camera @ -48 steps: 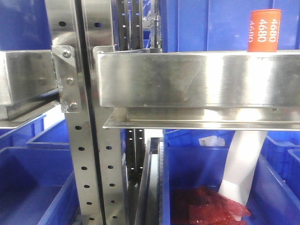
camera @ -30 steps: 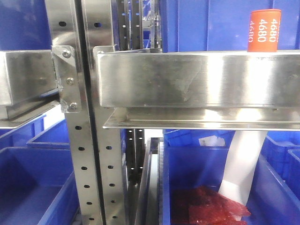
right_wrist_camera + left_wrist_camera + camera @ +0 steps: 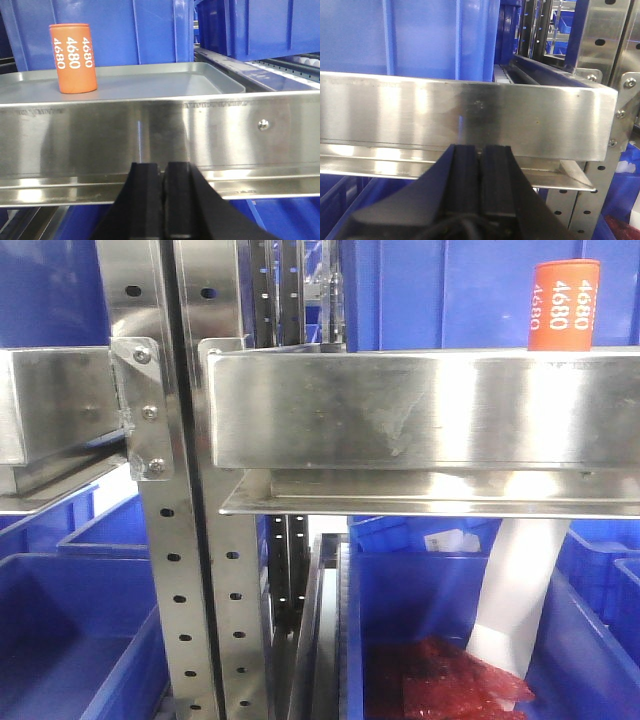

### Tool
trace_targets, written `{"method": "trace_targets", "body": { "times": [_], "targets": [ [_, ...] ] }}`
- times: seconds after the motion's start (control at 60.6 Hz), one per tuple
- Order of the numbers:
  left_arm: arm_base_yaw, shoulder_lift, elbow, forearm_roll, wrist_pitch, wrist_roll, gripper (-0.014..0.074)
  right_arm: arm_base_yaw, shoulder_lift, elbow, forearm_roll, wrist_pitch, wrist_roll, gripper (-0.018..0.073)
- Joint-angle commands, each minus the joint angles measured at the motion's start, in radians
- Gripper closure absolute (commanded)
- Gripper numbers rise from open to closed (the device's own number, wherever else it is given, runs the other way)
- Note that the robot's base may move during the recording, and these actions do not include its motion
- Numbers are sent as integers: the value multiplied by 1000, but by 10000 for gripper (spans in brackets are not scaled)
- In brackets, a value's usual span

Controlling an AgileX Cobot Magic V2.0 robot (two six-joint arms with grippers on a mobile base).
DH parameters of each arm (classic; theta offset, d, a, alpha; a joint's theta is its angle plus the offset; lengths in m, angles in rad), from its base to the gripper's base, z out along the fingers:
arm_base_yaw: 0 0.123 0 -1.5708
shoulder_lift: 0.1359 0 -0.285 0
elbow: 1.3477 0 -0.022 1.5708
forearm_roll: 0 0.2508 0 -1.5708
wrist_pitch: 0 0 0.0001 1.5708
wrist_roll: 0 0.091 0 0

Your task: Grab orange capacitor from left shelf to right conveyor

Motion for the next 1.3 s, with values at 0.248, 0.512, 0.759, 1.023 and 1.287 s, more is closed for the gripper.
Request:
{"method": "trace_targets", "body": {
  "times": [0.248, 0.512, 0.759, 1.023, 1.287],
  "targets": [
    [0, -13, -4, -2, -87, 0, 723, -3, -14, -4, -1, -193, -3, 521],
    [0, -13, -4, -2, -87, 0, 723, -3, 30, -229, -2, -88, -3, 521],
    [0, -13, -4, -2, -87, 0, 723, 7, 264, -472, -2, -22, -3, 370],
    [0, -13, -4, -2, -87, 0, 723, 119, 545, -592, -2, -30, -3, -50],
    [0, -13, -4, -2, -87, 0, 723, 227, 794, -663, -2, -162, -3, -45]
  ]
}}
